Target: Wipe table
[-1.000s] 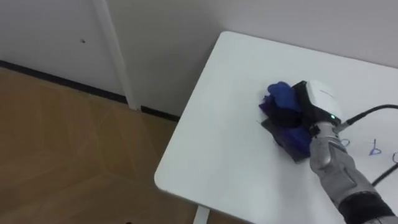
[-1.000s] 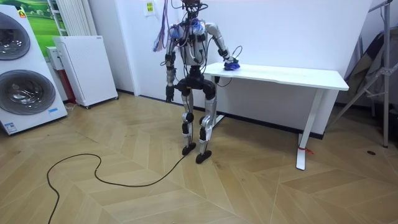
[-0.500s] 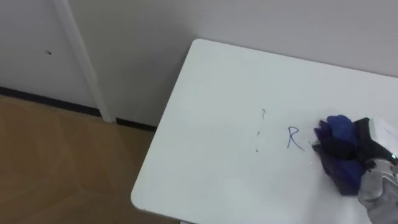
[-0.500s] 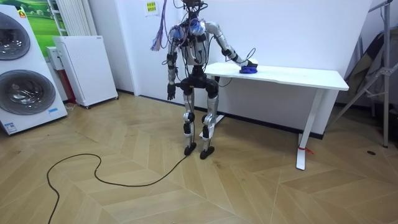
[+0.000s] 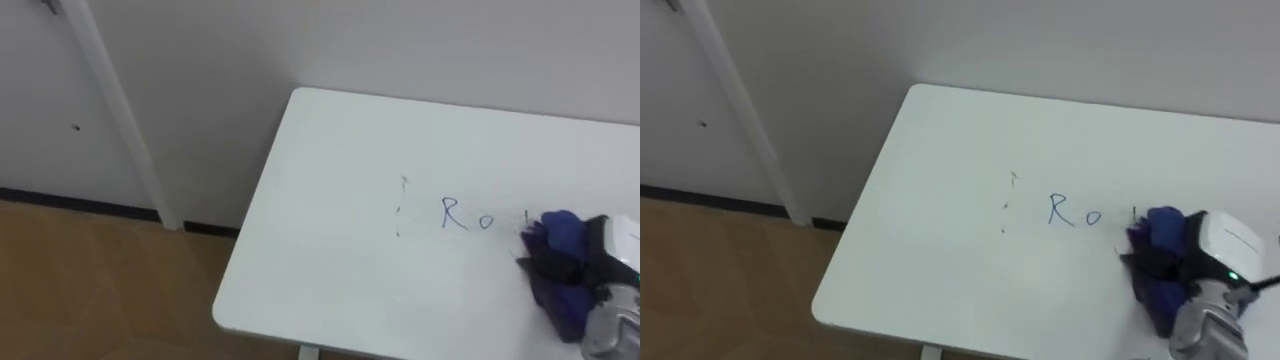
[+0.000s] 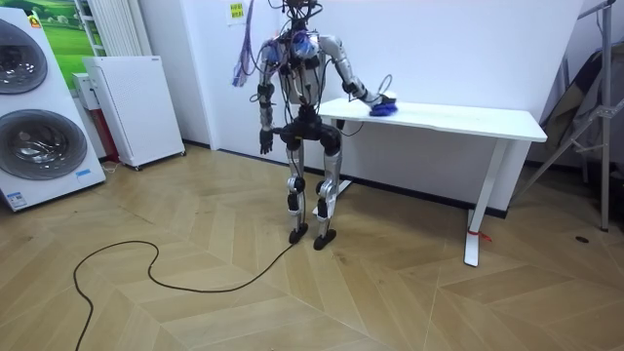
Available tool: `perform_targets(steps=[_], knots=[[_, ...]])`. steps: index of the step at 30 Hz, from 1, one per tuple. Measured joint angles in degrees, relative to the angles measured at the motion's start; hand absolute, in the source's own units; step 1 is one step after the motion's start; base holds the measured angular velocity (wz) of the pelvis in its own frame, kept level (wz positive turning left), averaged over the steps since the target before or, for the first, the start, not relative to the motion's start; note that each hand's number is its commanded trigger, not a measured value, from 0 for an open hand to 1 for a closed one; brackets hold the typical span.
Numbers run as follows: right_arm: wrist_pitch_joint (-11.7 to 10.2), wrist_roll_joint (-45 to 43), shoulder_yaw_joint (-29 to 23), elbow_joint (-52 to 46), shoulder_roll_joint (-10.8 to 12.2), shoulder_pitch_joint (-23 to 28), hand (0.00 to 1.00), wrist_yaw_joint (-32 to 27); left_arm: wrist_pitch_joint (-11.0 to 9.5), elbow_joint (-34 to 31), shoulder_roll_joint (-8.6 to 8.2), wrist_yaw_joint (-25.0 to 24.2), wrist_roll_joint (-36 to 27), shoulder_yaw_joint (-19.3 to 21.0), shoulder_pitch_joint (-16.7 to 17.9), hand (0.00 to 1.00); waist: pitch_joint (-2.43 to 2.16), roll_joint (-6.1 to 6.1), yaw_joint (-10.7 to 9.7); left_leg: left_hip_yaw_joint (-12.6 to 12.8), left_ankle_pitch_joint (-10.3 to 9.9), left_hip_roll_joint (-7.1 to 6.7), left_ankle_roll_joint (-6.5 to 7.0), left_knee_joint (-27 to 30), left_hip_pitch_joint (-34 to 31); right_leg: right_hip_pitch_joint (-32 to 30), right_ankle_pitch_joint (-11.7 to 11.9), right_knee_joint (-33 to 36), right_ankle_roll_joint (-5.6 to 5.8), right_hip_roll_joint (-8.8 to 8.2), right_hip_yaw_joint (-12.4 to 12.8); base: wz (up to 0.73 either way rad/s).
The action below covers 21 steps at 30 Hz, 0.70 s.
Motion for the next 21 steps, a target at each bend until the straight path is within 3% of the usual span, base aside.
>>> perform_targets(steps=[1, 2, 4, 5, 7, 10, 15, 21], knots=[[0.04, -2.32, 2.91, -2.59, 1.68, -0.14, 1.0, 1.3, -0.02, 0.6, -0.23, -0.09, -0.11, -0.8, -0.99, 0.0, 0.24, 0.64, 0.89, -0.11, 0.09, 0.07, -0.08, 0.0, 0.02, -0.08, 0.15, -0.16, -0.14, 0.13, 0.03, -0.09], [0.08, -3.5, 4.43, -4.09, 2.7, -0.12, 1.0, 2.08, -0.15, 1.08, -0.47, -0.07, -0.23, -1.01, -1.48, 0.0, 0.26, 0.25, 1.19, -0.32, 0.09, 0.07, -0.09, 0.06, -0.01, -0.1, 0.14, -0.13, -0.14, 0.14, -0.11, 0.12], [0.65, -7.68, 11.08, -10.77, 5.87, -0.28, 1.0, 5.73, -0.13, 1.57, -1.0, -0.11, -0.08, -3.44, -2.26, 0.0, -0.02, 0.5, 2.78, -0.55, 0.08, 0.12, -0.13, 0.06, -0.87, -0.74, -0.06, -0.21, -0.24, 0.09, -0.9, 0.15], [0.68, -8.36, 12.66, -12.19, 6.44, -0.41, 1.0, 6.47, -0.08, 1.57, -1.05, -0.09, -0.09, -4.09, -2.44, 0.0, -0.09, 0.67, 3.0, -0.86, 0.1, 0.08, -0.16, 0.05, -1.14, -0.76, -0.06, -0.2, -0.24, 0.05, -1.46, 0.22], [0.22, -8.48, 18.93, -15.76, 7.55, -0.77, 1.0, 8.77, -0.18, 1.86, -1.69, -0.02, -0.13, -5.24, -3.06, 0.0, 0.23, 0.13, 5.84, -1.63, 0.4, -0.04, -0.31, 0.12, -1.49, -0.98, -0.06, -0.14, -0.26, 0.06, -1.6, 0.24], [-1.27, -8.14, 22.56, -15.92, 9.79, -2.59, 1.0, 10.73, -0.14, 2.75, -2.18, -0.03, -0.21, -6.88, -2.48, 0.0, 0.5, 0.1, 7.21, -2.26, 0.4, -0.17, -0.31, 0.07, -1.63, -0.59, -0.07, -0.57, -0.25, -0.03, -1.97, 0.2], [-2.59, -4.09, 23.29, -13.79, 10.65, -4.46, 1.0, 11.41, -0.08, 3.03, -2.27, -0.28, -0.11, -7.33, -2.53, 0.0, 1.03, 0.48, 7.51, -2.42, 0.37, -0.34, -0.28, -0.2, -1.93, -0.37, -0.13, -1.29, -0.1, -0.2, -1.87, 0.09], [-4.91, -2.85, 21.77, -10.56, 10.84, -5.02, 1.0, 9.61, -0.08, 2.45, -2.4, -0.47, -0.02, -6.15, -2.58, 0.0, 0.5, 0.34, 6.45, -2.7, 0.28, -0.39, -0.18, -0.11, -3.73, -1.52, -0.24, -1.18, 0.1, -0.32, -3.2, 0.05]])
